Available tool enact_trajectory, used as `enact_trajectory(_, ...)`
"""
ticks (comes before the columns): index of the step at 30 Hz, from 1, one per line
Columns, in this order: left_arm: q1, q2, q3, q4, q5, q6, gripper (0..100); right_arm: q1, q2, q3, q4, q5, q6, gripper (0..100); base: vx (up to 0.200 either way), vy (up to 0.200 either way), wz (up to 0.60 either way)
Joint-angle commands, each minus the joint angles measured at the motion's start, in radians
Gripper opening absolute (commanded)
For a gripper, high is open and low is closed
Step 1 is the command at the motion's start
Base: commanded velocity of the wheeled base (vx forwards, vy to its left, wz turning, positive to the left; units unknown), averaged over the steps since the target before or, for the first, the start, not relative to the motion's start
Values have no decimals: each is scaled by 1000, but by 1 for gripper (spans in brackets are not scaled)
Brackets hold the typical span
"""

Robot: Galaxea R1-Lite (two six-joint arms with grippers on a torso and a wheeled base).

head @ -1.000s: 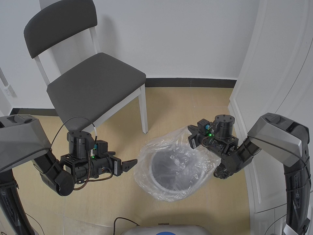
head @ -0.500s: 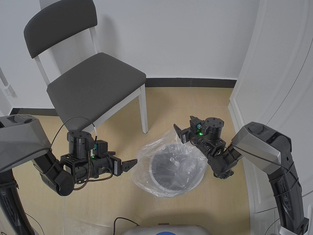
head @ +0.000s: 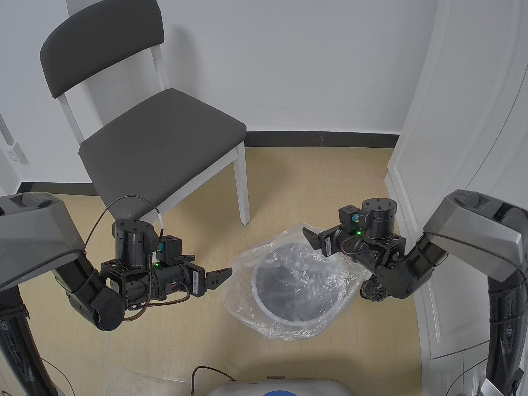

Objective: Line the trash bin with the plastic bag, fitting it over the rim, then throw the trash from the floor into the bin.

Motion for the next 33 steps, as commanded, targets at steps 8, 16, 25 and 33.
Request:
enact_trajectory(8,-13,-48,7,0,-1,-23,100,5,-433,341,107,-75,167,100,0,0,0)
enact_trajectory(16,-16,-49,5,0,2,-24,100,28,-585,411,316,-118,402,100,0,0,0)
enact_trajectory(25,-11,-78,-5,3,2,-53,100,2,-594,377,385,-116,508,100,0,0,0)
enact_trajectory(33,-14,-89,-41,13,4,-115,100,-43,-543,399,385,-32,492,100,0,0,0)
